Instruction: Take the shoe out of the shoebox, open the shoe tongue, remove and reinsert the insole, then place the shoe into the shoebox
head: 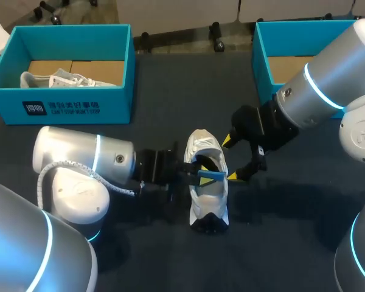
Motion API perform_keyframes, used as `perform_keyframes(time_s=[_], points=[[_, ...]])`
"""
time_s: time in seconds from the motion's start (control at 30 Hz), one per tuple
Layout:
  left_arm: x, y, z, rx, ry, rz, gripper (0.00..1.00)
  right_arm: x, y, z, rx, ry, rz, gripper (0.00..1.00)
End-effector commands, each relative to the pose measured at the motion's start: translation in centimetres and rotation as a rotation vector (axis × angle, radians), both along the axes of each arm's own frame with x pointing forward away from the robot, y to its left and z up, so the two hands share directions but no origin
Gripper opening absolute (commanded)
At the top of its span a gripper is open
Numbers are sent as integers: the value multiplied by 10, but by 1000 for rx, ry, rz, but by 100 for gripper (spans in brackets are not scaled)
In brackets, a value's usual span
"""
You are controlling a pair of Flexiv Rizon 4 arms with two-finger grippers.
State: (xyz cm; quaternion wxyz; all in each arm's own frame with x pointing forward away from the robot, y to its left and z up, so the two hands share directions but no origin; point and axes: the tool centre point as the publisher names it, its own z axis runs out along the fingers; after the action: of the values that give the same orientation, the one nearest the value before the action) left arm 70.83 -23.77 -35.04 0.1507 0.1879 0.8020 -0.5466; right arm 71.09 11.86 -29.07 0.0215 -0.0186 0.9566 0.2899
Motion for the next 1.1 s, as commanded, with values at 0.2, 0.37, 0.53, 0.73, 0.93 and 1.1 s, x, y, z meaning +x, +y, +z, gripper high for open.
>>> perform_keyframes(time_s=[0.2, 0.37, 0.53, 0.73, 0.93, 1.1], points=[[-9, 4, 22, -35, -26, -2, 24, 0, 1, -1, 0, -1, -1, 100], [-16, 3, 22, -32, -16, -14, 4, 0, 1, -1, 0, -1, -1, 100], [-19, 1, 15, -15, 3, -24, 0, 0, 1, -1, 0, -1, -1, 100], [-13, -3, 7, -18, -12, -14, 0, 0, 1, -1, 0, -1, -1, 100], [-4, -8, 2, -55, -75, 23, 0, 0, 1, -1, 0, -1, -1, 100], [-5, -3, -4, -47, -76, 43, 0, 0, 1, -1, 0, -1, -1, 100]])
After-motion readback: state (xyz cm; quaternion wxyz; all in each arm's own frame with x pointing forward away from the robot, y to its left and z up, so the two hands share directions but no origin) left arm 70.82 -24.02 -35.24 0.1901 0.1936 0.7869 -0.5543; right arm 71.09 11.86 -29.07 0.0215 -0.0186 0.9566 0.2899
